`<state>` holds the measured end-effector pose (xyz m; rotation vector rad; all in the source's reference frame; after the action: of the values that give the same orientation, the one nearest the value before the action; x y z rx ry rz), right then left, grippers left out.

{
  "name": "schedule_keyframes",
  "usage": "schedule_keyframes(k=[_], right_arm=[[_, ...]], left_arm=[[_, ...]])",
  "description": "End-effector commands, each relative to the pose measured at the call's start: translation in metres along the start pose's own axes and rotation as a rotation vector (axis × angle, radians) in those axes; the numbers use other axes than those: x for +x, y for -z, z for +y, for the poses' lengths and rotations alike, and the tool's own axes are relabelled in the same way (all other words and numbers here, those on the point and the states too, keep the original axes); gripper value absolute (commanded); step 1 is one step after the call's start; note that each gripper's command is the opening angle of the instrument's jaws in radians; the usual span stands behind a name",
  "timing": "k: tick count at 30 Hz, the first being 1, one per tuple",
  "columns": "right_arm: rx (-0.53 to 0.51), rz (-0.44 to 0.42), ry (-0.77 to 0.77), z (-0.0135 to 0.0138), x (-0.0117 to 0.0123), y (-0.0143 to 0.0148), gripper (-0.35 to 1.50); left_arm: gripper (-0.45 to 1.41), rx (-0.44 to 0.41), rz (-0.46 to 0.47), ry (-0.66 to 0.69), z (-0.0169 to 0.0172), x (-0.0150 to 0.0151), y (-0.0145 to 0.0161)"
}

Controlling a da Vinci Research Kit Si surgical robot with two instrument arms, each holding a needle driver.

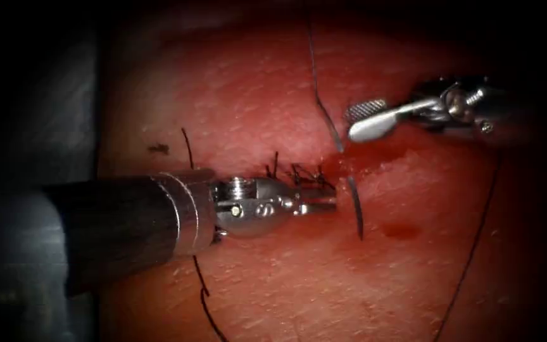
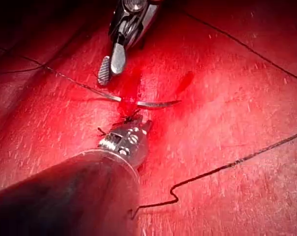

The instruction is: Wound Closure

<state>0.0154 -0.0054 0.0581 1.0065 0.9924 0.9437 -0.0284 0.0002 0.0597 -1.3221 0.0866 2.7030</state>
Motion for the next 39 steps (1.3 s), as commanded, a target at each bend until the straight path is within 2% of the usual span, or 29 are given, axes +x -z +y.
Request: schedule_keyframes(k=[1,4,7,11,14,17,18,22,26,29,34,39], right_arm=[[-0.001,0.006,-0.003,0.0006,-0.0007,0.0003,1.23],[-0.011,0.026,-0.011,0.0008,-0.0012,0.0028,1.11],[-0.006,0.043,-0.014,0.0009,-0.0015,0.0037,1.08],[-0.005,0.046,-0.013,0.0011,-0.0015,0.0038,1.08],[-0.004,0.048,-0.012,0.0012,-0.0016,0.0037,0.96],[-0.004,0.049,-0.011,0.0013,-0.0017,0.0037,0.94],[-0.005,0.049,-0.01,0.0014,-0.0018,0.0037,0.89],[-0.006,0.05,-0.005,0.0016,-0.0021,0.0034,0.79],[-0.007,0.05,0.001,0.0019,-0.0026,0.0031,0.73],[-0.007,0.05,0.003,0.002,-0.0028,0.0031,0.71],[-0.008,0.05,0.005,0.002,-0.003,0.0029,0.57],[-0.012,0.053,0.006,0.002,-0.0031,0.0026,0.57]], left_arm=[[-0.06,-0.001,0.021,-0.033,0.0004,0.0004,-0.0006],[-0.13,0.005,0.042,-0.144,0.0016,0.0018,-0.0001],[-0.15,0.019,0.067,-0.208,0.0029,0.0027,0.0],[-0.15,0.051,0.102,-0.226,0.0036,0.0033,0.0001],[-0.08,0.099,0.133,-0.23,0.0037,0.0034,-0.0002],[-0.05,0.125,0.152,-0.235,0.0038,0.0034,-0.0001],[-0.01,0.167,0.18,-0.237,0.0039,0.0038,0.0002],[0.09,0.226,0.21,-0.249,0.004,0.0052,0.0003],[0.17,0.24,0.212,-0.252,0.0039,0.0057,-0.0002],[0.22,0.244,0.209,-0.261,0.004,0.0054,-0.001],[0.24,0.251,0.215,-0.268,0.0035,0.0041,-0.0022],[0.24,0.271,0.23,-0.272,0.0027,0.0036,-0.0027]])
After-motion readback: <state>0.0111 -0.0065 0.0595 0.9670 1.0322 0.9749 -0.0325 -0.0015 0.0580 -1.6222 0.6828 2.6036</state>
